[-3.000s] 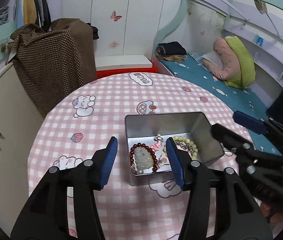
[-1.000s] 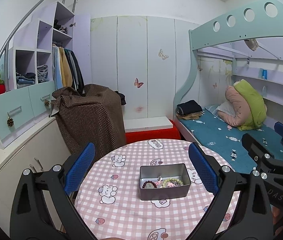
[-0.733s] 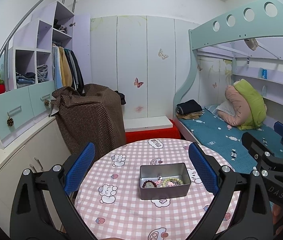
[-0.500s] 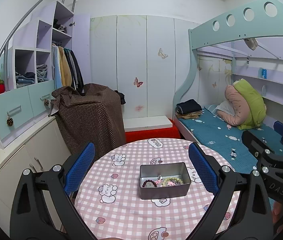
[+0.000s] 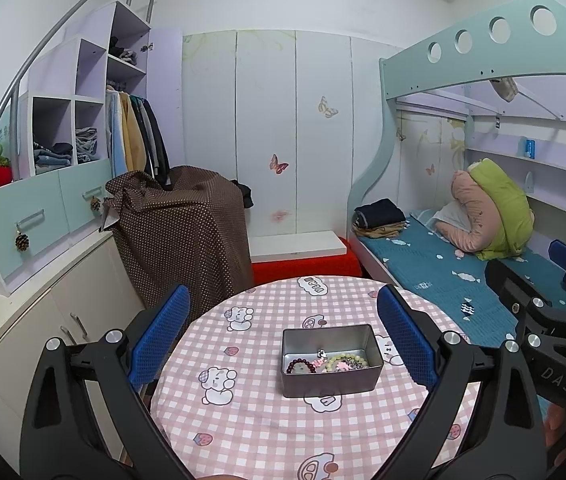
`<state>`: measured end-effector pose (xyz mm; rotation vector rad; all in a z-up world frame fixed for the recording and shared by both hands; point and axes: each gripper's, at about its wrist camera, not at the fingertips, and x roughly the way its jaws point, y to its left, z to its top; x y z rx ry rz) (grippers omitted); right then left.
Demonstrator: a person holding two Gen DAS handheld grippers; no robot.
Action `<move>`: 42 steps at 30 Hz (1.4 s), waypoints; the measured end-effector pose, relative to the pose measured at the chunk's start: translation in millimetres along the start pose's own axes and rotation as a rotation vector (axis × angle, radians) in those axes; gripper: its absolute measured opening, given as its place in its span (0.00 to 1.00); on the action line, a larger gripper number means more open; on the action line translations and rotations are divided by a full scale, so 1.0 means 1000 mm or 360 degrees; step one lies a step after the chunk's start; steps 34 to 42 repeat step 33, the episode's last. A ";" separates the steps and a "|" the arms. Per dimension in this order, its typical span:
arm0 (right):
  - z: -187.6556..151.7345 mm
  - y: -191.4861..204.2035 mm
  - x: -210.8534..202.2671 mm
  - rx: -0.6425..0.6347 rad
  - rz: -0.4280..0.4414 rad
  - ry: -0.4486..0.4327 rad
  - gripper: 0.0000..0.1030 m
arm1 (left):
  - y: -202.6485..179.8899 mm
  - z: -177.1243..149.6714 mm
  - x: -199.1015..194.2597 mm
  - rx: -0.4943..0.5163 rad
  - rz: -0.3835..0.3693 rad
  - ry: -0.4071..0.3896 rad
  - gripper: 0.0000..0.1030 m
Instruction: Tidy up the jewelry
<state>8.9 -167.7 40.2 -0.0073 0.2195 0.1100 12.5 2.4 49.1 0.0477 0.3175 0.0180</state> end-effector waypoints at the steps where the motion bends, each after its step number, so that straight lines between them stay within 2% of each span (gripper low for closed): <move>1: -0.001 -0.001 -0.001 0.0000 0.0000 -0.0001 0.93 | 0.000 0.000 0.001 0.0001 -0.0001 0.0002 0.92; 42: -0.004 -0.004 -0.003 0.0036 -0.0013 0.0014 0.93 | 0.008 -0.003 -0.002 0.0003 -0.0011 0.0016 0.92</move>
